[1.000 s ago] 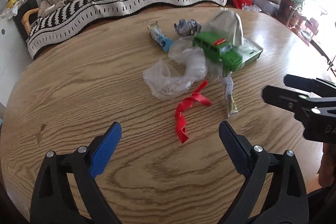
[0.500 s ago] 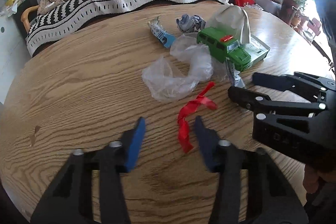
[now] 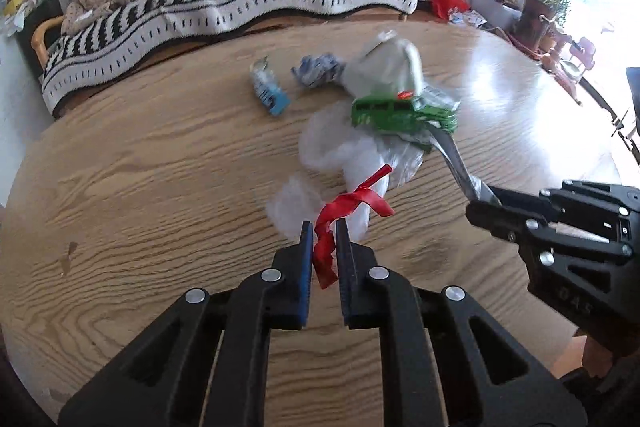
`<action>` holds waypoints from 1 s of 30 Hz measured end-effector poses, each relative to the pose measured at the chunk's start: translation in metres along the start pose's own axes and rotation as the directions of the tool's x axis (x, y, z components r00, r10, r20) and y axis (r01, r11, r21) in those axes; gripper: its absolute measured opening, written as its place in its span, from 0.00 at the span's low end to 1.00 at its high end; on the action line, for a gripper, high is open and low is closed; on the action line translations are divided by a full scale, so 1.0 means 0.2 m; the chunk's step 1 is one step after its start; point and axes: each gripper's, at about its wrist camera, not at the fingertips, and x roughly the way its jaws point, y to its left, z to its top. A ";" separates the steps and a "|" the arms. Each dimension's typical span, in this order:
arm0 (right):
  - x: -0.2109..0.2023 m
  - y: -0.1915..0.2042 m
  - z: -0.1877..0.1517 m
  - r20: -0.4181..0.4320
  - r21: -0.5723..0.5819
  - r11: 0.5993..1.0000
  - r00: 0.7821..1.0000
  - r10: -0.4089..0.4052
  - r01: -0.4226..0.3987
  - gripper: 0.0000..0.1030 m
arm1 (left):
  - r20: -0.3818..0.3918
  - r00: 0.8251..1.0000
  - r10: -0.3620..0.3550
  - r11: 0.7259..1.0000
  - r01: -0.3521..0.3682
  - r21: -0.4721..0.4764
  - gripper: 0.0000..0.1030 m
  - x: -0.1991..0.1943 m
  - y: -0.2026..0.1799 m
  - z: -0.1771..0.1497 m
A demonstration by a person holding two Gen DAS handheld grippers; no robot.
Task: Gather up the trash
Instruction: 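Grasp the red ribbon with the left tool while the right tool grasps the white paper strip, then carry ribbon and paper strip over the bin and open both tools to drop them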
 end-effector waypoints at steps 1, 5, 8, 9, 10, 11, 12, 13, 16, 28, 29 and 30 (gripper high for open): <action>-0.03 -0.01 -0.01 0.005 -0.003 1.000 1.000 -0.001 0.001 0.13 | 0.009 1.000 -0.004 1.000 0.004 0.006 0.10 -0.02 -0.02 0.01; -0.15 -0.05 -0.06 0.024 0.001 1.000 1.000 -0.003 0.003 0.13 | 0.036 0.999 -0.024 0.999 0.023 0.030 0.10 -0.10 -0.12 0.02; -0.22 -0.11 -0.10 0.032 0.016 1.000 0.999 -0.011 0.010 0.13 | 0.048 0.998 -0.043 0.998 0.040 0.048 0.10 -0.13 -0.21 0.03; -0.24 -0.14 -0.11 0.034 0.022 1.000 0.999 -0.015 0.014 0.13 | 0.052 0.997 -0.049 0.998 0.046 0.053 0.10 -0.15 -0.24 0.03; -0.27 -0.17 -0.13 0.038 0.029 0.999 0.999 -0.020 0.019 0.13 | 0.054 0.997 -0.053 0.997 0.050 0.056 0.10 -0.15 -0.26 0.03; -0.28 -0.18 -0.14 0.041 0.034 0.999 0.999 -0.024 0.023 0.13 | 0.055 0.997 -0.060 0.997 0.057 0.060 0.10 -0.15 -0.29 0.04; -0.31 -0.21 -0.15 0.045 0.043 0.999 0.999 -0.029 0.027 0.13 | 0.056 0.996 -0.066 0.996 0.063 0.065 0.10 -0.16 -0.32 0.04; -0.33 -0.23 -0.16 0.050 0.051 0.998 0.998 -0.035 0.032 0.13 | 0.056 0.996 -0.070 0.996 0.066 0.067 0.10 -0.16 -0.34 0.04; -0.41 -0.31 -0.19 0.064 0.081 0.995 0.996 -0.054 0.049 0.13 | 0.057 0.995 -0.087 0.994 0.082 0.076 0.10 -0.16 -0.43 0.06; -0.83 -0.88 -0.51 0.096 0.296 0.940 0.974 -0.205 0.168 0.13 | 0.054 0.969 -0.241 0.958 0.229 0.170 0.10 -0.14 -1.04 0.13; -0.87 -0.93 -0.56 0.096 0.318 0.931 0.971 -0.219 0.179 0.13 | 0.050 0.963 -0.263 0.950 0.250 0.186 0.10 -0.14 -1.12 0.12; -0.92 -1.00 -0.62 0.094 0.350 0.916 0.966 -0.242 0.195 0.13 | 0.047 0.960 -0.277 0.945 0.263 0.196 0.10 -0.14 -1.17 0.12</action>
